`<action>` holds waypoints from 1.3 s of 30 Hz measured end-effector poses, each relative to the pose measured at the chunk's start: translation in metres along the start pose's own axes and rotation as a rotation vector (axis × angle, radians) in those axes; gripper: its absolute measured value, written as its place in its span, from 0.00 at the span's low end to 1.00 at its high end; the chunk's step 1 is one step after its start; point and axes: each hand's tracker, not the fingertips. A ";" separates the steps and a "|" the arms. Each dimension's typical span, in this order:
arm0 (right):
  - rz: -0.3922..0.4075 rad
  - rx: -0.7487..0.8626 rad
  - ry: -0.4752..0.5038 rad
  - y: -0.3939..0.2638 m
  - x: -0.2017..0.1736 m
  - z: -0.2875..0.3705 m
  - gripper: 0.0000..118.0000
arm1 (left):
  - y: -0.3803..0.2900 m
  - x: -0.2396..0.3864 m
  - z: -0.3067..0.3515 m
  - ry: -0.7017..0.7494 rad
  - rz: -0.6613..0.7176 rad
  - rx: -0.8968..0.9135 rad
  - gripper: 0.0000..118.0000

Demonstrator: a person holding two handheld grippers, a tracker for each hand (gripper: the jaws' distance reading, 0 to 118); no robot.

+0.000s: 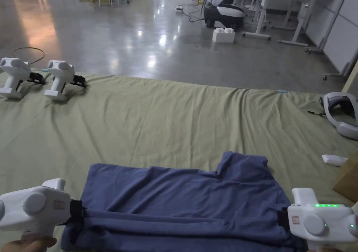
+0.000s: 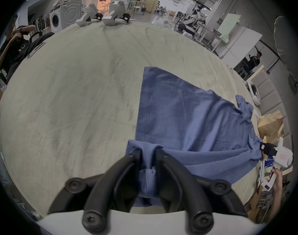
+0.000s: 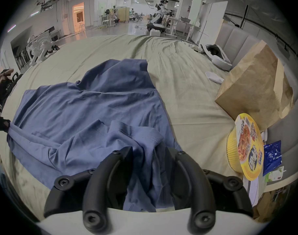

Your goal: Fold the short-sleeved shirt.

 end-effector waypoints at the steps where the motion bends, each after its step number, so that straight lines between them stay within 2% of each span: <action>1: -0.007 0.023 0.003 -0.002 -0.001 0.005 0.45 | -0.001 0.005 0.005 0.016 -0.007 0.004 0.39; 2: -0.019 0.056 0.009 -0.004 -0.002 0.011 0.48 | -0.002 0.010 0.010 0.025 -0.011 0.007 0.42; 6: -0.035 0.231 -0.004 -0.013 -0.013 0.048 0.50 | -0.013 0.004 -0.001 0.020 -0.075 0.134 0.52; 8: -0.040 0.321 -0.006 -0.019 -0.021 0.069 0.50 | -0.019 0.027 0.034 0.031 -0.137 0.208 0.52; 13: -0.097 0.573 -0.028 -0.039 -0.050 0.127 0.50 | -0.040 0.068 0.067 0.048 -0.269 0.429 0.52; 16: -0.118 0.695 -0.014 -0.053 -0.065 0.155 0.45 | -0.070 0.080 0.092 0.036 -0.301 0.516 0.52; 17: -0.125 0.726 -0.009 -0.057 -0.069 0.163 0.34 | -0.077 0.087 0.098 0.043 -0.320 0.553 0.49; 18: -0.131 0.749 -0.012 -0.060 -0.075 0.170 0.23 | -0.085 0.096 0.103 0.059 -0.333 0.586 0.39; 19: -0.133 0.772 -0.018 -0.064 -0.080 0.176 0.17 | -0.094 0.090 0.109 0.058 -0.351 0.613 0.22; 20: -0.137 0.784 -0.039 -0.068 -0.085 0.182 0.16 | -0.100 0.095 0.114 0.081 -0.367 0.625 0.16; 22: -0.124 0.800 -0.020 -0.073 -0.090 0.188 0.12 | -0.106 0.103 0.120 0.067 -0.352 0.653 0.13; 23: -0.121 0.805 -0.021 -0.076 -0.093 0.191 0.09 | -0.111 0.108 0.124 0.039 -0.334 0.674 0.07; 25: -0.124 0.810 -0.036 -0.080 -0.097 0.193 0.05 | -0.094 0.094 0.115 0.060 -0.321 0.718 0.02; 27: -0.118 0.812 -0.017 -0.083 -0.099 0.195 0.04 | -0.110 0.098 0.134 0.050 -0.308 0.733 0.02; 30: -0.111 0.815 -0.025 -0.089 -0.102 0.197 0.04 | -0.094 0.087 0.126 0.030 -0.297 0.732 0.01; 31: -0.112 0.812 -0.023 -0.089 -0.103 0.198 0.04 | -0.122 0.085 0.135 0.036 -0.298 0.722 0.01; 33: -0.119 0.810 -0.013 -0.091 -0.102 0.199 0.04 | -0.117 0.069 0.129 0.043 -0.291 0.694 0.01; 39: -0.122 0.779 -0.014 -0.092 -0.099 0.193 0.04 | -0.100 0.031 0.098 0.040 -0.176 0.455 0.01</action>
